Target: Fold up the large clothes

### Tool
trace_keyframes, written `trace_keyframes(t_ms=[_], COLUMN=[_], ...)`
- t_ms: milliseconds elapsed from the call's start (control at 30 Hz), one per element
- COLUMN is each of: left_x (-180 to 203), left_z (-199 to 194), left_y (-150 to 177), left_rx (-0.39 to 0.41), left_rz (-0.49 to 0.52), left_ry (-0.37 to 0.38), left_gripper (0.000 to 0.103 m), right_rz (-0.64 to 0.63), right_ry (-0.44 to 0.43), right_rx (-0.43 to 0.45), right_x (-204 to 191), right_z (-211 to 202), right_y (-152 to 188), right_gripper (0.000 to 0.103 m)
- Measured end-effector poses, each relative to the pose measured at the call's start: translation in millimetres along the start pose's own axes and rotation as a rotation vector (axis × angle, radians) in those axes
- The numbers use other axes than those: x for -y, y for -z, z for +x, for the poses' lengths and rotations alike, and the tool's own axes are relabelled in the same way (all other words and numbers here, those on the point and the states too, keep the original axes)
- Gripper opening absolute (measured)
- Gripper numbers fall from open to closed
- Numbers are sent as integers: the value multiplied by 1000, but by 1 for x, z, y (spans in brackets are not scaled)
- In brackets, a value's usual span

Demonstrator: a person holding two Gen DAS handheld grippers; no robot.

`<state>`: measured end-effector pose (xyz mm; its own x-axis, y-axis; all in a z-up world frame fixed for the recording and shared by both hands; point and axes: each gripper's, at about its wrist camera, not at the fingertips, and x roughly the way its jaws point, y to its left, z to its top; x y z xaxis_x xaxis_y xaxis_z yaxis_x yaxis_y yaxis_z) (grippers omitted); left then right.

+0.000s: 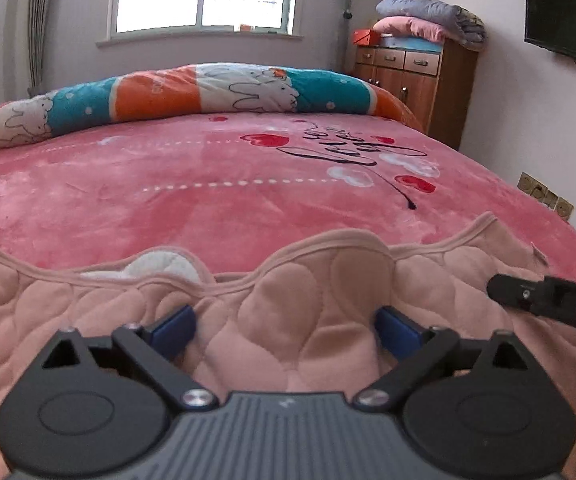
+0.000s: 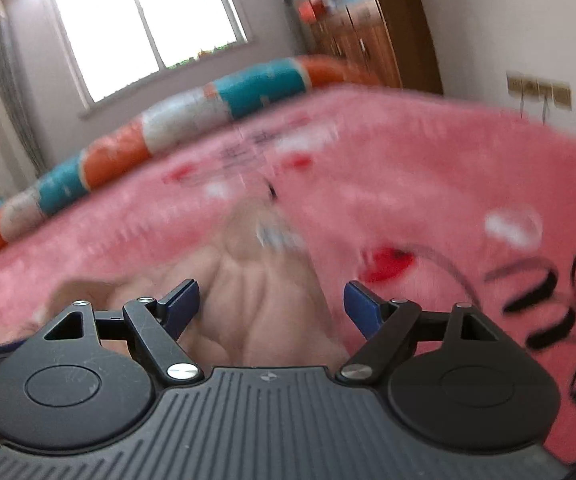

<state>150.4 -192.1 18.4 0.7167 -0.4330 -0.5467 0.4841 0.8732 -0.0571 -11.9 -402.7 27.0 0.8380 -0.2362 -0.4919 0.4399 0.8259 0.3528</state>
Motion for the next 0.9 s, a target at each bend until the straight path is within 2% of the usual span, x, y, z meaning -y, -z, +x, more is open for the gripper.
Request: trace_keyframes(t_ms=[200,333,567,667,800,900], left_x=[-7,-4,-15,-41,-89,-126], left_z=[13,12,-26,-58,-103,-125], left_y=[4,4,-8,-10,-7,-1], left_rx=[29,37,13,30,66,36], left_rz=[-4,13,-13,-77,-159,-205], left_ry=[37,26,77,84,40,-21], left_gripper=[103,103,102,102,102,102], right_rz=[55,69,144,194,230,221], right_ry=[42,42,-22,-61,-81,-78], right_rx=[-36,-38,-54,-67,-53,-50], right_x=[6,8,16,22,28,34], right_z=[8,9,2,1,-11,-22], right_y=[-1,1,2,-1,-10,-17], right_gripper=[103,103,103,103,103,103])
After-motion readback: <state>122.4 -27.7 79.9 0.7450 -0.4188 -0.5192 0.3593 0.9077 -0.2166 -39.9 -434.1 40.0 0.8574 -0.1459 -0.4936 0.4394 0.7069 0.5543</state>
